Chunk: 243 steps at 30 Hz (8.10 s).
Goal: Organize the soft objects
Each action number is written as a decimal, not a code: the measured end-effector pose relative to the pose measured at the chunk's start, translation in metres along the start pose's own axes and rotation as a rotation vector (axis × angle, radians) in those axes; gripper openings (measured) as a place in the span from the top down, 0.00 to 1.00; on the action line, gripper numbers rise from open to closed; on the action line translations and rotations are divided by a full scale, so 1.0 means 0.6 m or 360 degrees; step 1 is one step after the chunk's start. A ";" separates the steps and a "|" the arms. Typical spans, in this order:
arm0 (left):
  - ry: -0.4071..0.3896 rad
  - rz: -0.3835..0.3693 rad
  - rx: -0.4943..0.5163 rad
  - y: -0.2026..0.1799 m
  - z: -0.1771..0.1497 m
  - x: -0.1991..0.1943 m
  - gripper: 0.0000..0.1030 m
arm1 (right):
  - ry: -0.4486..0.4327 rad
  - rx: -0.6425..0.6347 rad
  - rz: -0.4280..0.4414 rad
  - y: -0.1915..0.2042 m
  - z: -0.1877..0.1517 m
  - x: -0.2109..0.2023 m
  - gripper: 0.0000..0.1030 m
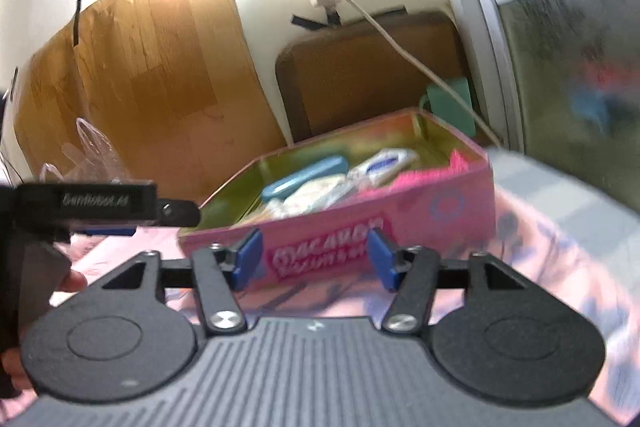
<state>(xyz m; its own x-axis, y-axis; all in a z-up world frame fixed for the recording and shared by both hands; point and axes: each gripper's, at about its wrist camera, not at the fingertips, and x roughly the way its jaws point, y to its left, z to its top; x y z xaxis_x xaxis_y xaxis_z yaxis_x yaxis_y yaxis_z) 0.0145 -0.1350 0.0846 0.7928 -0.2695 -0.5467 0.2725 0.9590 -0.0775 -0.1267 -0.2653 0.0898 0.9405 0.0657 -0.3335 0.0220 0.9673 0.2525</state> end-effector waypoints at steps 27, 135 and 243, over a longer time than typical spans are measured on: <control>0.0168 0.0397 -0.0067 0.078 -0.153 -0.114 0.00 | 0.0347 0.0166 0.0042 0.108 -0.087 -0.030 0.14; 0.0296 0.0472 0.0022 0.040 -0.170 -0.116 0.00 | 0.0290 0.0383 -0.0104 0.084 -0.102 -0.050 0.09; 0.0339 0.0414 0.0018 0.034 -0.175 -0.111 0.00 | 0.0286 0.0376 -0.0075 0.083 -0.099 -0.052 0.09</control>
<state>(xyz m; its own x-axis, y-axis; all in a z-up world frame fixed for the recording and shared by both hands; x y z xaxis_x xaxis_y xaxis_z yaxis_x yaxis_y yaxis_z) -0.0900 -0.0886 0.0317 0.7050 0.0095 -0.7092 0.0832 0.9919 0.0959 -0.1751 -0.2046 0.0586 0.8618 0.0851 -0.5001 0.1622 0.8879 0.4306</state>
